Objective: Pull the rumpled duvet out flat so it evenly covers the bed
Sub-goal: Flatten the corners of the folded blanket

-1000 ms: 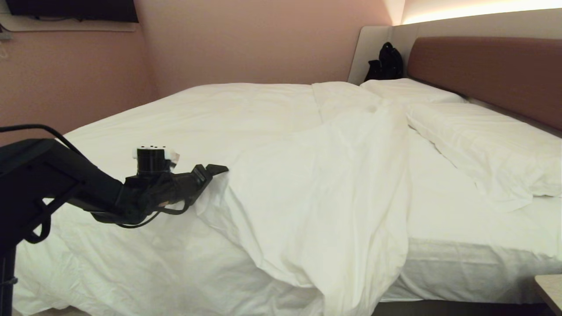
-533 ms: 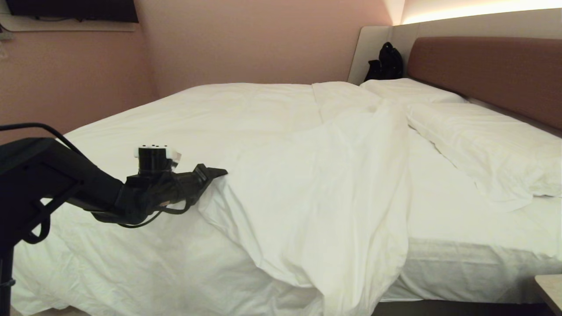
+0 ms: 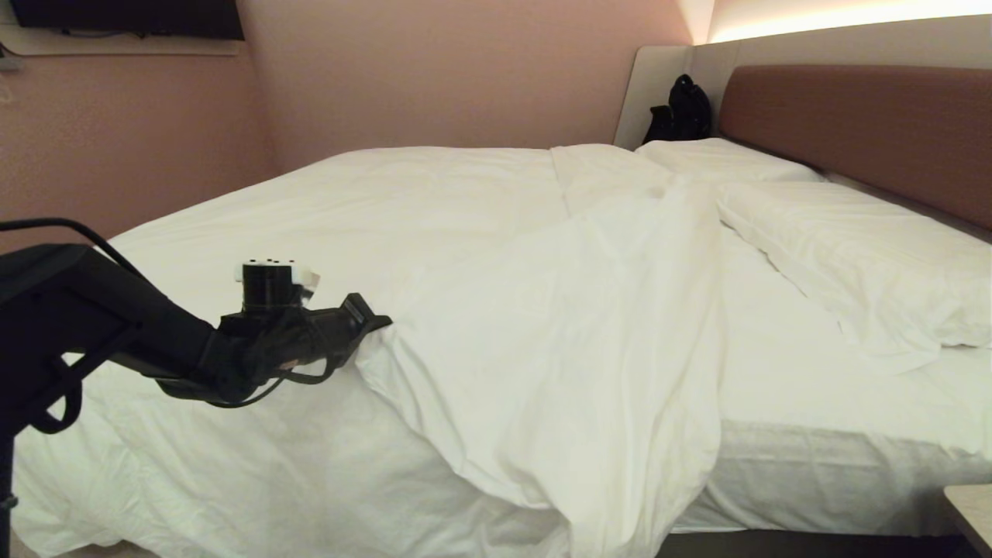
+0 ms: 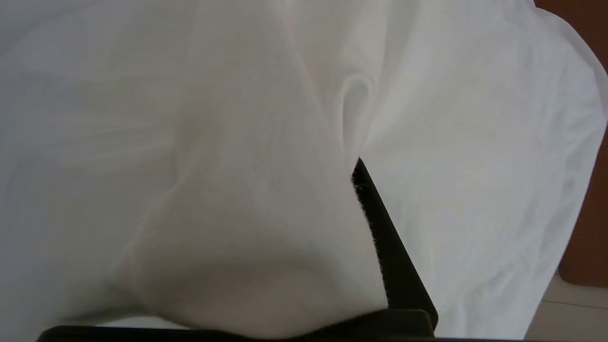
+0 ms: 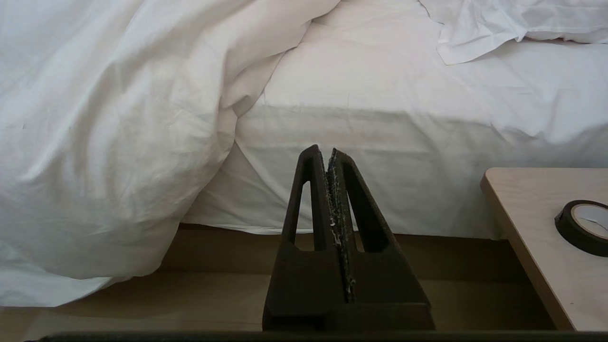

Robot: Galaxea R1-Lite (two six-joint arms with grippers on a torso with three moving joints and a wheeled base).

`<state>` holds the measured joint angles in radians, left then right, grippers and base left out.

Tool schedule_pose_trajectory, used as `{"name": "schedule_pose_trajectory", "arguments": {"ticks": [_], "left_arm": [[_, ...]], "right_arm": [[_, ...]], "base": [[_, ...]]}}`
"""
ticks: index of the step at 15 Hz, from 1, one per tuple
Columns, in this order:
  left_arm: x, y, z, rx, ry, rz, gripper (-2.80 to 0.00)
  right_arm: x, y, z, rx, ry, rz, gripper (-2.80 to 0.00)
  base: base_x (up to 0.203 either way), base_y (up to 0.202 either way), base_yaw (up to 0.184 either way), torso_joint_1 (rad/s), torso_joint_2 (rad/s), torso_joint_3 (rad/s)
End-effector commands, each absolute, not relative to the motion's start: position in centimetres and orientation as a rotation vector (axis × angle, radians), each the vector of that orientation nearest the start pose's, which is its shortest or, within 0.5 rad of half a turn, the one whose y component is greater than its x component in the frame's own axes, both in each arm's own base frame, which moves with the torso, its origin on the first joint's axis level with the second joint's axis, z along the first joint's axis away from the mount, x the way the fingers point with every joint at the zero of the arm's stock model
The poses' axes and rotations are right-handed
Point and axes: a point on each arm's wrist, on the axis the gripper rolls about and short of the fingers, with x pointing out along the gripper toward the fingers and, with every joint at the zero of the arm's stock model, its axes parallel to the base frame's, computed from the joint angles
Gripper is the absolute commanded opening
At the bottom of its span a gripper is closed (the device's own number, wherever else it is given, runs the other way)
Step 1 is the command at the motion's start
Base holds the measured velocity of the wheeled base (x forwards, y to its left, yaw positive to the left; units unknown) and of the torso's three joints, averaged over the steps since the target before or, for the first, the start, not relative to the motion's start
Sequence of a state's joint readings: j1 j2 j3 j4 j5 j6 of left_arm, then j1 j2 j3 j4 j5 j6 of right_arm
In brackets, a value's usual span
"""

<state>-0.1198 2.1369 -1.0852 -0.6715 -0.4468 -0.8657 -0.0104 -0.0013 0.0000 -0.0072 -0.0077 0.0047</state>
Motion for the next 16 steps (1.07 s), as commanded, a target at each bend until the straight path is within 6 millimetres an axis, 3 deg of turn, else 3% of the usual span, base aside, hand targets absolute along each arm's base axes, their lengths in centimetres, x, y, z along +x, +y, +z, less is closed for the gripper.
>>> {"name": "schedule_pose_trajectory", "arguments": {"ticks": [1, 6, 10, 16], "left_arm": [[38.6, -6.4, 12.0, -0.89, 0.585, -0.395, -2.8], [34.2, -9.7, 14.7, -0.87, 0.611, -0.514, -2.8], [29.3, -12.1, 18.7, -0.847, 0.571, -0.66, -2.8], [22.9, -12.9, 23.9, -0.845, 0.52, -0.817, -2.8]], "right_arm": [[-2.3, 0.0, 7.6, 0.005, -0.008, -0.018, -2.8], [-2.3, 0.0, 7.6, 0.005, -0.008, -0.018, -2.8], [-2.3, 0.0, 7.6, 0.005, -0.008, -0.018, -2.8], [-2.3, 0.0, 7.6, 0.0, -0.008, -0.018, -2.8]], "base": [[0.0, 0.0, 0.0, 0.0, 0.0, 0.0], [0.0, 0.0, 0.0, 0.0, 0.0, 0.0], [0.0, 0.0, 0.0, 0.0, 0.0, 0.0], [0.0, 0.0, 0.0, 0.0, 0.0, 0.0]]}}
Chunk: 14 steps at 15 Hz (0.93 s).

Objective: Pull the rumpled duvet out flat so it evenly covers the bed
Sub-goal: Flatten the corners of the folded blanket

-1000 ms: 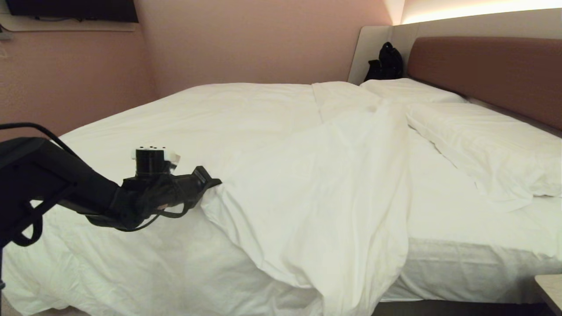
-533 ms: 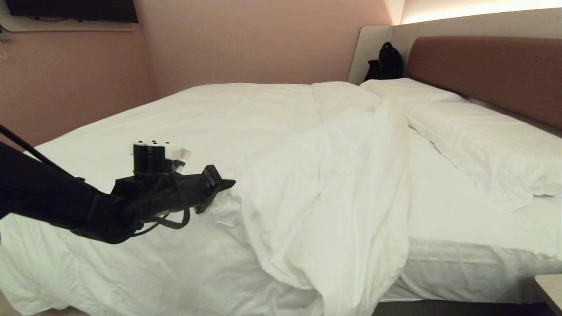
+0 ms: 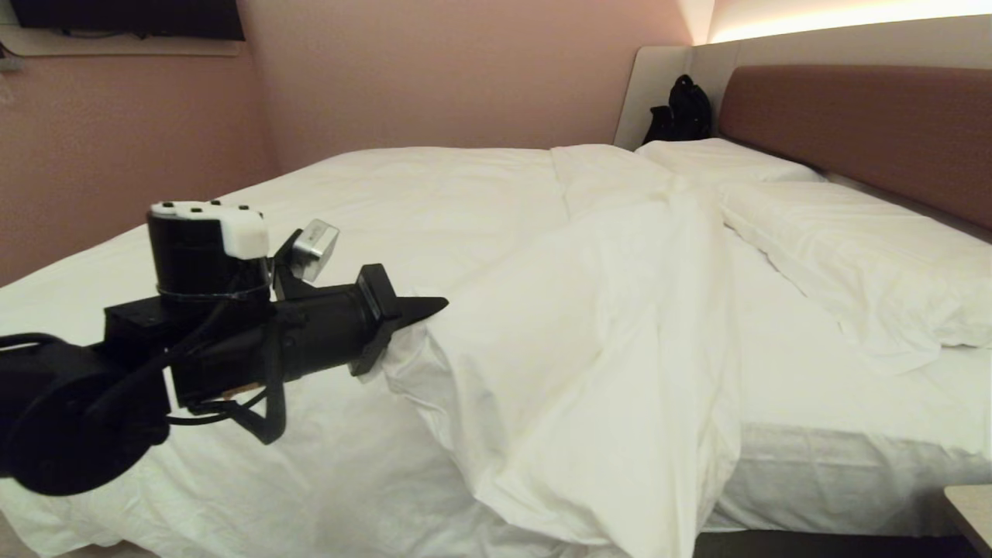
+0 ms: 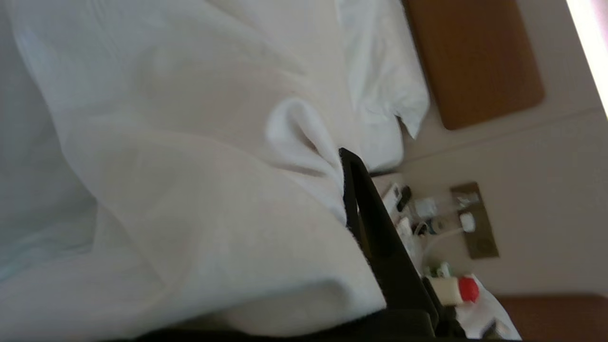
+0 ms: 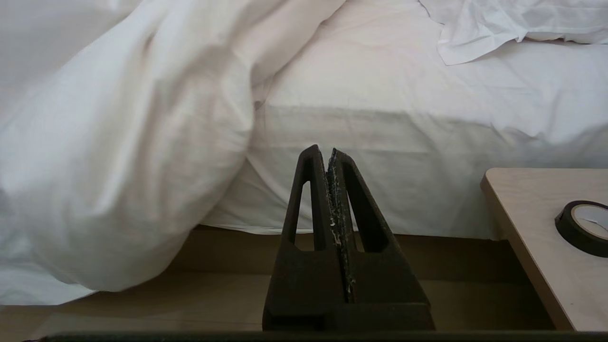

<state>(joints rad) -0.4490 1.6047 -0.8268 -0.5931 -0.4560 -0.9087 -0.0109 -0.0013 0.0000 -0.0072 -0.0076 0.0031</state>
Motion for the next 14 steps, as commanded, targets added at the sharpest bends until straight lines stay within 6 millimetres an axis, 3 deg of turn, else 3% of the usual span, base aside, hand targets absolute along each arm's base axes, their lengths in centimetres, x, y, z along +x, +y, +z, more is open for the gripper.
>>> {"name": "schedule_pose_trajectory", "arguments": {"ticks": [1, 8, 14], "left_arm": [[21.8, -12.7, 24.7, -0.842, 0.511, -0.839, -2.8], [16.4, -11.8, 27.3, -0.822, 0.518, -0.935, -2.8], [14.9, -12.3, 27.2, -0.807, 0.556, -0.989, -2.8]], "right_arm": [[-2.3, 0.0, 7.6, 0.001, -0.008, -0.018, -2.8], [-2.3, 0.0, 7.6, 0.001, -0.009, -0.02, -2.8], [-2.3, 0.0, 7.6, -0.008, -0.008, -0.02, -2.8]], "base": [[0.0, 0.0, 0.0, 0.0, 0.0, 0.0], [0.0, 0.0, 0.0, 0.0, 0.0, 0.0], [0.0, 0.0, 0.0, 0.0, 0.0, 0.0]]}}
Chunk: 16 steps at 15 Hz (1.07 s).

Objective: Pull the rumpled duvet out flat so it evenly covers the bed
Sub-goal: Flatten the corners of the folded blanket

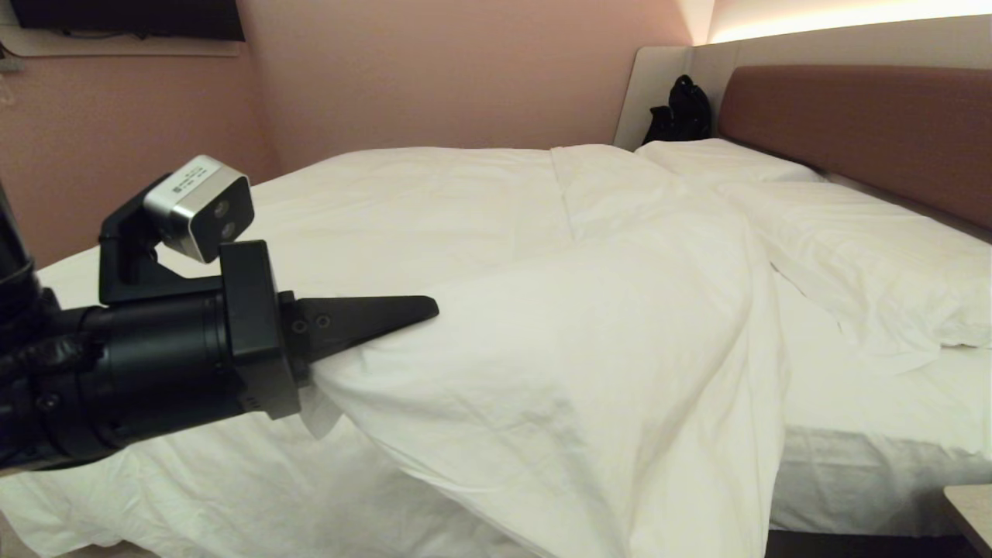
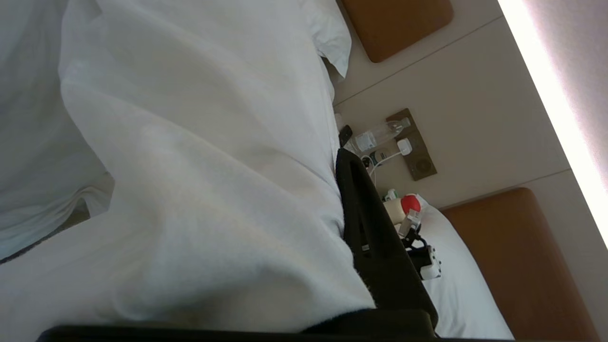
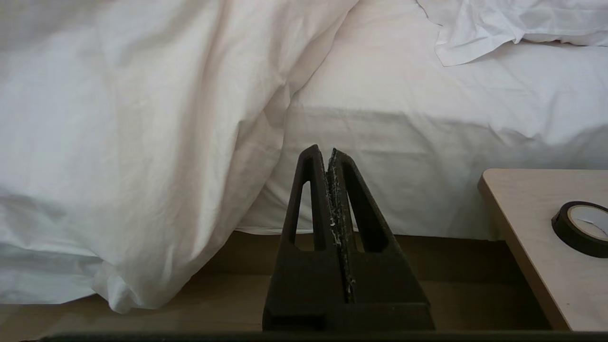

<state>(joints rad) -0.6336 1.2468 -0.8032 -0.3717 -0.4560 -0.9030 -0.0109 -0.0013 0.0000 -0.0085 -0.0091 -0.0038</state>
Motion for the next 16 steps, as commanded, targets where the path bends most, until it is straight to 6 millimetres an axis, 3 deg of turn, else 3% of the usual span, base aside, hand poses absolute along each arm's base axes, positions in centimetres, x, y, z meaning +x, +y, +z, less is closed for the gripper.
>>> {"name": "schedule_pose_trajectory", "arguments": {"ticks": [1, 16], "left_arm": [[14.86, -12.3, 27.31, -0.807, 0.553, -0.99, -2.8], [15.4, -12.7, 26.98, -0.806, 0.572, -0.981, -2.8]], "right_arm": [[-2.28, 0.0, 7.63, -0.008, -0.008, -0.02, -2.8], [-2.28, 0.01, 7.63, 0.005, -0.008, -0.018, -2.8]], "base": [[0.0, 0.0, 0.0, 0.0, 0.0, 0.0], [0.0, 0.0, 0.0, 0.0, 0.0, 0.0]]}}
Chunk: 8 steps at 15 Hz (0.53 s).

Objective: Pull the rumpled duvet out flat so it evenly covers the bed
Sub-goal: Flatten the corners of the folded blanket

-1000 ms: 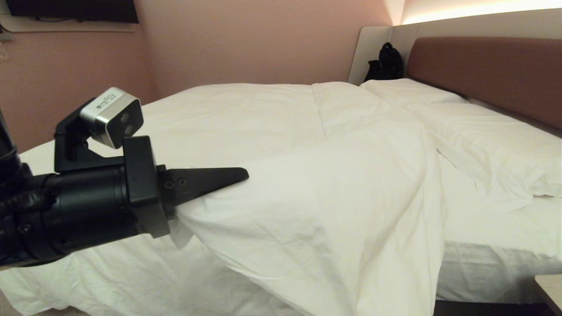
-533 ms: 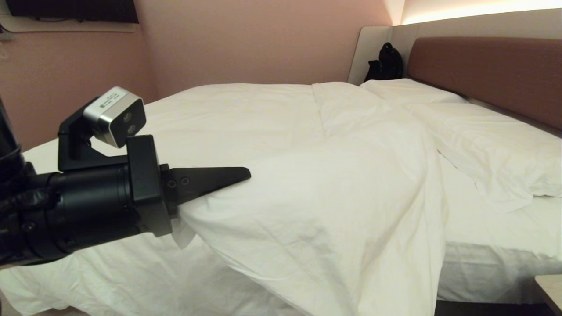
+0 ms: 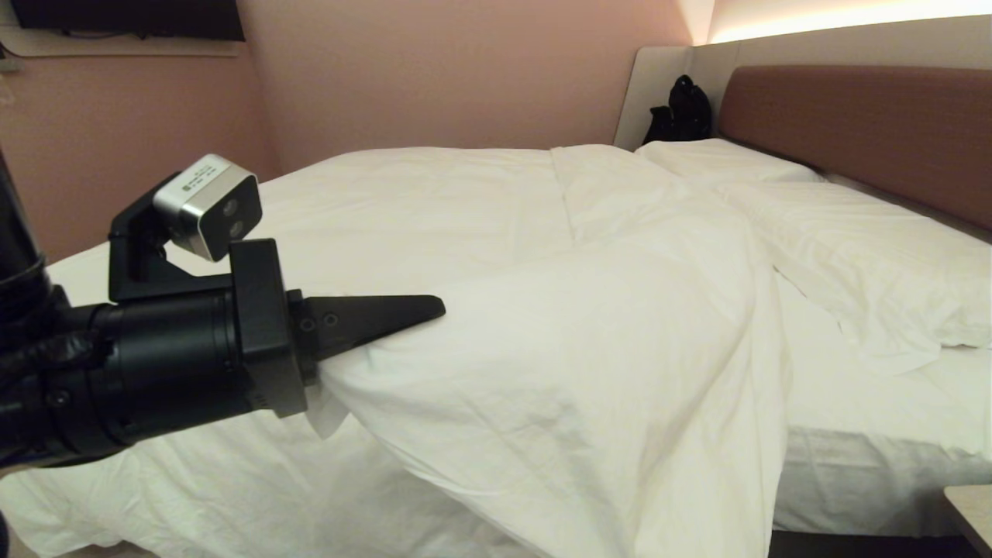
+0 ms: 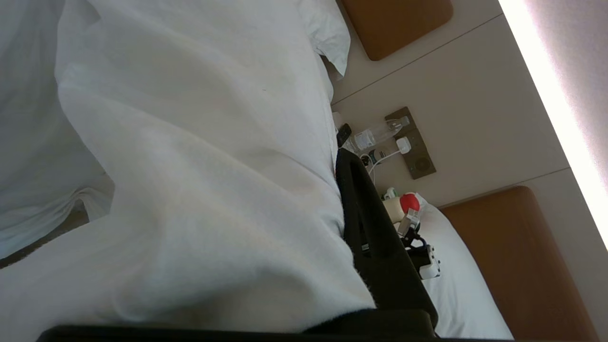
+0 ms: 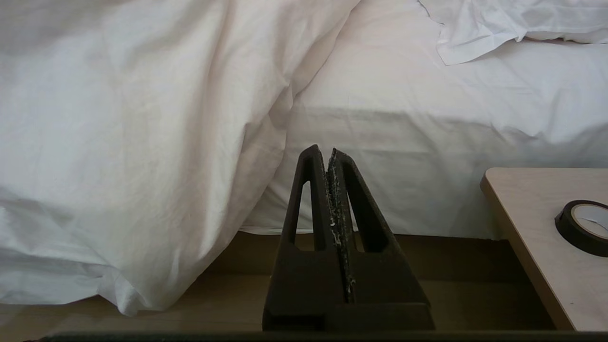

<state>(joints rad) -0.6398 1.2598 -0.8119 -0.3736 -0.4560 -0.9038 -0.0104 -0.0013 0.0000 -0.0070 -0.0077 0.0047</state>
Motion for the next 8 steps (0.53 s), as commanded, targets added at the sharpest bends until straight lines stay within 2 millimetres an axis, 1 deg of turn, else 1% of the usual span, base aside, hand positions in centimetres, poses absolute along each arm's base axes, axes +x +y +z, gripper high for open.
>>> {"name": "schedule_pose_trajectory", "arguments": {"ticks": [1, 8], "left_arm": [[15.43, -12.72, 26.86, -0.804, 0.576, -0.979, -2.8], [15.42, -12.87, 26.7, -0.805, 0.591, -0.989, -2.8]], "right_arm": [[-2.28, 0.01, 7.63, 0.005, -0.008, -0.018, -2.8], [-2.28, 0.01, 7.63, 0.005, -0.008, -0.018, -2.8]], "base": [[0.0, 0.0, 0.0, 0.0, 0.0, 0.0], [0.0, 0.0, 0.0, 0.0, 0.0, 0.0]]}}
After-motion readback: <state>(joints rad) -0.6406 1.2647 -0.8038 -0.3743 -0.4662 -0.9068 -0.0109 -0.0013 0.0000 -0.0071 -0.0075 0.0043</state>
